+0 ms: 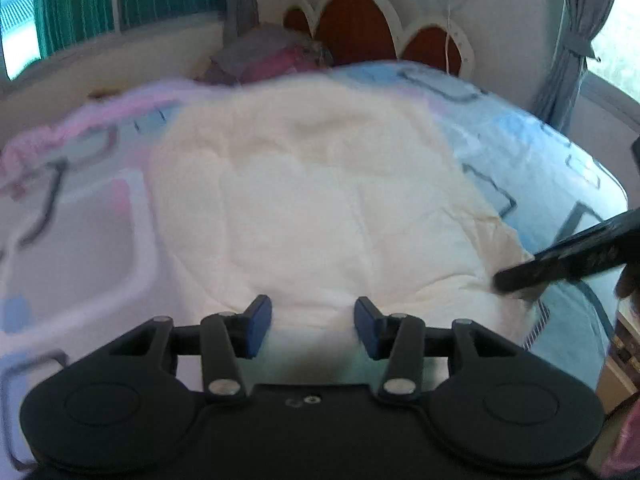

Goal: Fold large clothes

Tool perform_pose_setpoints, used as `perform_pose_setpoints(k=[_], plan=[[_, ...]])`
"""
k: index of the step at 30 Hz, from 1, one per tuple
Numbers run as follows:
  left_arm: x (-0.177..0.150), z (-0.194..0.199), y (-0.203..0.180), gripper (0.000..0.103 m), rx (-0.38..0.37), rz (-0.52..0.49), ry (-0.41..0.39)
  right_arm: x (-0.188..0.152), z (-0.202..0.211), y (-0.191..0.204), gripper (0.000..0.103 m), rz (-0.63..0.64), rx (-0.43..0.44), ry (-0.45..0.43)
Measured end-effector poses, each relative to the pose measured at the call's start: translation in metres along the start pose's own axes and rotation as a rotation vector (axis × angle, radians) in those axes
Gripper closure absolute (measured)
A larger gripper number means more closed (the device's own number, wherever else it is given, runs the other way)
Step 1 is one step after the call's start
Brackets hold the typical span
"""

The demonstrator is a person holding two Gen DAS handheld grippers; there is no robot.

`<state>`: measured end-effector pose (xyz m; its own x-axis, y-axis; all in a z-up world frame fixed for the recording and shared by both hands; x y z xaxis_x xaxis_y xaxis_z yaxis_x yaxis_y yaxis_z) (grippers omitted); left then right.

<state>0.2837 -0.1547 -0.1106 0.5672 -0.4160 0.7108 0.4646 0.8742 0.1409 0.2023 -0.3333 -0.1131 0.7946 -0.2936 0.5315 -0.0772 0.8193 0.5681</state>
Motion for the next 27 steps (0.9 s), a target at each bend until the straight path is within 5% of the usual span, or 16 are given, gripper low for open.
perform_pose_setpoints(k=[5,12,17,27], plan=[[0.047,-0.004,0.042,0.053,0.071,0.053,-0.106,0.072,0.021,0.020,0.049,0.118,-0.013,-0.180],[0.110,-0.057,0.061,0.054,0.048,0.116,-0.140,0.144,-0.051,0.051,0.065,0.251,-0.066,-0.153],[0.119,-0.097,0.032,0.058,-0.055,0.086,-0.061,0.148,-0.098,0.031,0.065,0.245,-0.139,-0.043],[0.101,-0.143,-0.004,0.057,-0.039,-0.010,0.035,0.112,-0.115,-0.037,0.066,0.098,-0.155,-0.016]])
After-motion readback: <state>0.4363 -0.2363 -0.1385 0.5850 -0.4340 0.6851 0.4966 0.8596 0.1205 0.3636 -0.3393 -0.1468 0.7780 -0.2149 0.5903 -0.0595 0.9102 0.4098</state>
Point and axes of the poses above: each gripper's, at about its wrist camera, not at the fingertips, and z roughly against the way its jaws point, y to its left, x to its top, the point moved 6 cm from there along -z, roughly the way its jaws point, and after that the axes turned 12 degrees about x, right-handed, at the moved point
